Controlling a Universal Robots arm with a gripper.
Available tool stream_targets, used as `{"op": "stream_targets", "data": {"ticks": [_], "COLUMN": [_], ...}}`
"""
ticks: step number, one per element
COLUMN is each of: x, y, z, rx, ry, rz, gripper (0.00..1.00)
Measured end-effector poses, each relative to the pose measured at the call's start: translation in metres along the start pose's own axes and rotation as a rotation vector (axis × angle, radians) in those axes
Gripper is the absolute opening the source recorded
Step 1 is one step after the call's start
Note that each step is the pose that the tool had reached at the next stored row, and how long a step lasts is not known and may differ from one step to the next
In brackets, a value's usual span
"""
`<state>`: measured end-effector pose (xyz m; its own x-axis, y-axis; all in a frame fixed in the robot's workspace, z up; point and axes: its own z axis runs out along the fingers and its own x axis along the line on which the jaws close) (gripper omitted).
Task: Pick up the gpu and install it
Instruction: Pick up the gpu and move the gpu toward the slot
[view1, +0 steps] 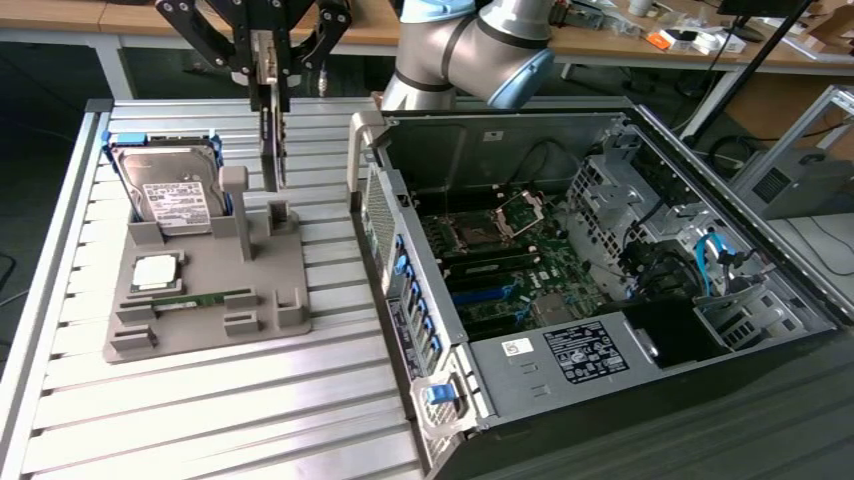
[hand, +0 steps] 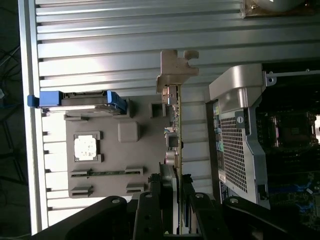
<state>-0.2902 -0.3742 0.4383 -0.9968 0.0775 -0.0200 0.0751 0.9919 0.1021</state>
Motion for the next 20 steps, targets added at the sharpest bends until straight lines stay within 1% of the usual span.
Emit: {"op": "stream_targets", "data": {"ticks": [3,4,5,9,10,11,12,14,15,20], "x": [0.0,-0.0001,-0.0001,0.0,-0.0001,-0.0004,-0.0007,-0.0015,-0.0019,-0.003], "y": [0.0,0.0,0.0001,0.0,0.0,0.0,0.0,-0.0007,-0.0012,-0.0035], "z": [0.0,-0.0001,-0.0002,0.0,0.0,0.0,0.0,0.0,0.0,-0.0002], "rx": [0.0,0.0018,0.0062,0.0786,0.0905,0.0916,0.0908,0.0869,0.0861,0.0858], "ry": [0.0,0.0,-0.0002,-0.0059,-0.0069,-0.0069,-0.0068,-0.0065,-0.0064,-0.0064], "rz": [0.0,0.0,0.0,-0.002,-0.003,-0.003,-0.003,-0.002,-0.002,-0.002], "gripper": [0.27,0.27,0.27,0.27,0.27,0.27,0.27,0.27,0.27,0.27]}}
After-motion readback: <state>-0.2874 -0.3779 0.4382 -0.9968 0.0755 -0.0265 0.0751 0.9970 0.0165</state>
